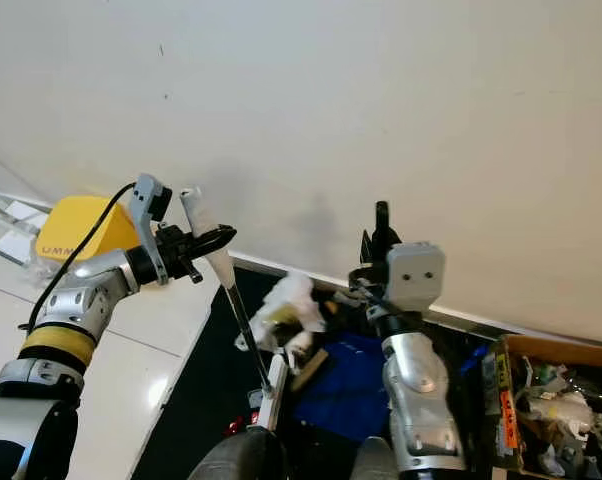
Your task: Sweep floor
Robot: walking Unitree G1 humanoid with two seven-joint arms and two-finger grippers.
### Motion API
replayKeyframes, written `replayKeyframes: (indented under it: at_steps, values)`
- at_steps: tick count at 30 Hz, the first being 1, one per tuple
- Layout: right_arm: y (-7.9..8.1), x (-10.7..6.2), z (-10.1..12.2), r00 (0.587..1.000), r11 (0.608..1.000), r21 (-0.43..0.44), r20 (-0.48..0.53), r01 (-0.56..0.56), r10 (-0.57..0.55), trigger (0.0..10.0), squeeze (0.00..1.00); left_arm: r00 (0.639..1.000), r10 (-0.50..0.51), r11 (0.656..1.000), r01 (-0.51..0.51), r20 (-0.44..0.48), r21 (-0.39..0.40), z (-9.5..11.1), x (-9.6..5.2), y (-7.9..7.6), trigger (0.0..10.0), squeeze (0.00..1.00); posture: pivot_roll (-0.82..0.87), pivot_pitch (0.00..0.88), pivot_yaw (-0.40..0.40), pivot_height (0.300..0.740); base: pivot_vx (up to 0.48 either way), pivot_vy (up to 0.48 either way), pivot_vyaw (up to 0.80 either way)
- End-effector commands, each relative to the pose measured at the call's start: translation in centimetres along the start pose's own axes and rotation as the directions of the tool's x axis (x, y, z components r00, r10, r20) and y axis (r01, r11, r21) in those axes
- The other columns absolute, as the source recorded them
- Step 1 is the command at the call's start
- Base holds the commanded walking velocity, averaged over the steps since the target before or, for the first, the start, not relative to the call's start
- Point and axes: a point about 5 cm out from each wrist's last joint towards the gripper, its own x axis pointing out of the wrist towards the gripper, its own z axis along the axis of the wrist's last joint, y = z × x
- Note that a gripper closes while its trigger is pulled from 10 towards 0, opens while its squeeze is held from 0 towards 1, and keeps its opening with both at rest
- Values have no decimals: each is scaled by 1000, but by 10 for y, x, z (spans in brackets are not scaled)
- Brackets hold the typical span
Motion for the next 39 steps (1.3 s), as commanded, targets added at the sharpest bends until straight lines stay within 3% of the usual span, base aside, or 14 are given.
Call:
replayKeyframes:
  at_steps: [1, 6, 15, 19, 21, 25, 26, 28, 29, 32, 35, 37, 39]
  values:
    - [1, 3, 14, 998, 999, 27, 60, -33, 31, 10000, 0, 999, 30, 1000, -31, 15, 5, 2, -11, 7, 10000, 0, 67, 259, 186, 740, 0, 0, 0]
    - [-36, 0, 50, 991, 990, -118, 93, -82, 93, 10000, 0, 998, 64, 998, -64, 1, 22, -1, -14, 10, 10000, 0, 56, 254, 180, 740, 0, 0, 0]
    - [-58, -5, 94, 968, 954, -210, 91, -212, 235, 10000, 0, 997, 73, 997, -73, -17, 34, -6, -14, 10, 10000, 0, 46, 250, 177, 740, 0, 0, 0]
    - [-62, -7, 101, 961, 944, -221, 74, -246, 267, 10000, 0, 997, 76, 997, -76, -19, 35, -7, -14, 10, 10000, 0, 44, 250, 176, 740, 0, 0, 0]
    - [-72, -12, 115, 947, 916, -258, 18, -307, 322, 10000, 0, 997, 79, 996, -78, -21, 39, -8, -14, 10, 10000, 0, 44, 250, 174, 740, 0, 0, 0]
    - [-85, -14, 130, 951, 922, -258, 37, -287, 307, 10000, 0, 996, 81, 996, -80, -25, 41, -10, -15, 10, 10000, 0, 44, 252, 174, 740, 0, 0, 0]
    - [-96, -15, 143, 955, 927, -267, 60, -264, 289, 10000, 0, 996, 83, 996, -81, -28, 43, -10, -15, 10, 10000, 0, 43, 253, 176, 740, 0, 0, 0]
    - [-103, -16, 149, 959, 916, -311, 45, -253, 280, 10000, 0, 996, 84, 996, -83, -30, 44, -11, -15, 11, 10000, 0, 42, 255, 178, 740, 0, 0, 0]
    - [-114, -19, 157, 965, 877, -415, -9, -242, 262, 10000, 0, 996, 86, 995, -84, -34, 45, -11, -15, 11, 10000, 0, 42, 255, 178, 740, 0, 0, 0]
    - [-121, -20, 158, 967, 805, -538, -98, -250, 235, 10000, 0, 996, 87, 995, -85, -38, 45, -12, -15, 11, 10000, 0, 39, 257, 179, 740, 0, 0, 0]
    - [-117, -18, 151, 959, 762, -582, -152, -283, 240, 10000, 0, 995, 87, 995, -86, -39, 43, -13, -15, 11, 10000, 0, 34, 259, 181, 740, 0, 0, 0]
    - [-111, -15, 143, 955, 761, -578, -162, -295, 248, 10000, 0, 995, 87, 995, -86, -38, 42, -14, -14, 11, 10000, 0, 38, 261, 181, 740, 0, 0, 0]
    - [-101, -11, 130, 958, 783, -554, -140, -284, 249, 10000, 0, 996, 86, 996, -85, -35, 39, -14, -13, 10, 10000, 0, 38, 261, 181, 740, 0, 0, 0]
